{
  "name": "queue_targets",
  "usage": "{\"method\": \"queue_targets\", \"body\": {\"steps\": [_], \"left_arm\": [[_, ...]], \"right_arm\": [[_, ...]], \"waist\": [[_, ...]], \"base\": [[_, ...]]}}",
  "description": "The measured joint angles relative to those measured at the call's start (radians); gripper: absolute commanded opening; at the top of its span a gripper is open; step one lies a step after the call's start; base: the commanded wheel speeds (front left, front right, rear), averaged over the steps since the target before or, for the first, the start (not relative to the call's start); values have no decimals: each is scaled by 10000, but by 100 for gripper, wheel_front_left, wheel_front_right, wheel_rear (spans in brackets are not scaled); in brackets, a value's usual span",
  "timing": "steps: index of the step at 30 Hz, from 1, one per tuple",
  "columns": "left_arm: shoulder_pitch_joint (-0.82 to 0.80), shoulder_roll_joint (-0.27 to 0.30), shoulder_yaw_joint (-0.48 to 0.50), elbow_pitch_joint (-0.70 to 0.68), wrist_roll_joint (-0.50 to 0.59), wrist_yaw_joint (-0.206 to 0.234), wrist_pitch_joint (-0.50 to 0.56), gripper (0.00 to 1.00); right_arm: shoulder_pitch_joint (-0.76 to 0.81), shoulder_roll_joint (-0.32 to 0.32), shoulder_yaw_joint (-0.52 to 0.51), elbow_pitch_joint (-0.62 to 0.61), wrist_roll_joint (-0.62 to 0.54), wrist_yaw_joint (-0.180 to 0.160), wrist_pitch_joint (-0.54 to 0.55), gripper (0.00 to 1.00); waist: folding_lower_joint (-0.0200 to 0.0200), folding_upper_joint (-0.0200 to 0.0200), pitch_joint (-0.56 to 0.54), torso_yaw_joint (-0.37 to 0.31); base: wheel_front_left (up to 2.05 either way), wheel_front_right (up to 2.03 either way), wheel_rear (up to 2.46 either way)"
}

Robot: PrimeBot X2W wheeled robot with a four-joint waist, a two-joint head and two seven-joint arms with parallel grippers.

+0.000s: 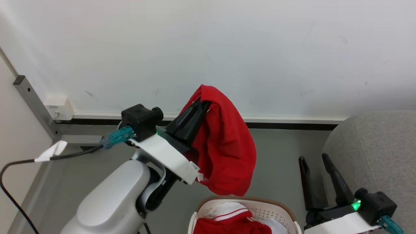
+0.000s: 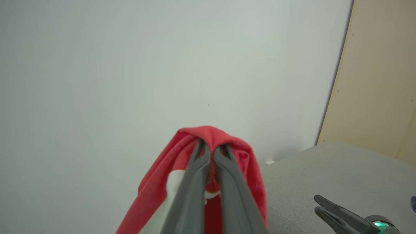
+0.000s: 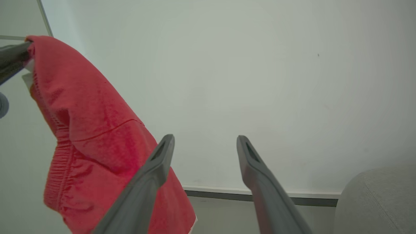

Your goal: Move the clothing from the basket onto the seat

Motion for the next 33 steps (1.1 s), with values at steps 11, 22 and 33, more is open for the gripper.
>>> {"method": "queue_targets", "body": {"steps": [11, 22, 33], "left_arm": [[-51, 54, 88, -21, -73, 121, -13, 0], [209, -322, -621, -48, -69, 23, 109, 0], [686, -1022, -1910, -351, 94, -244, 546, 0]], "right_arm": [[-123, 4, 1651, 393, -380, 0, 0, 100], [-1245, 0, 2984, 1739, -372, 0, -2, 100], [-1958, 4, 3388, 3754, -119, 0, 0, 100]], "waist": [[0, 0, -45, -9], [0, 0, -237, 423], [0, 0, -552, 1479]], "base": [[0, 0, 0], [0, 0, 0], [0, 0, 0]]}}
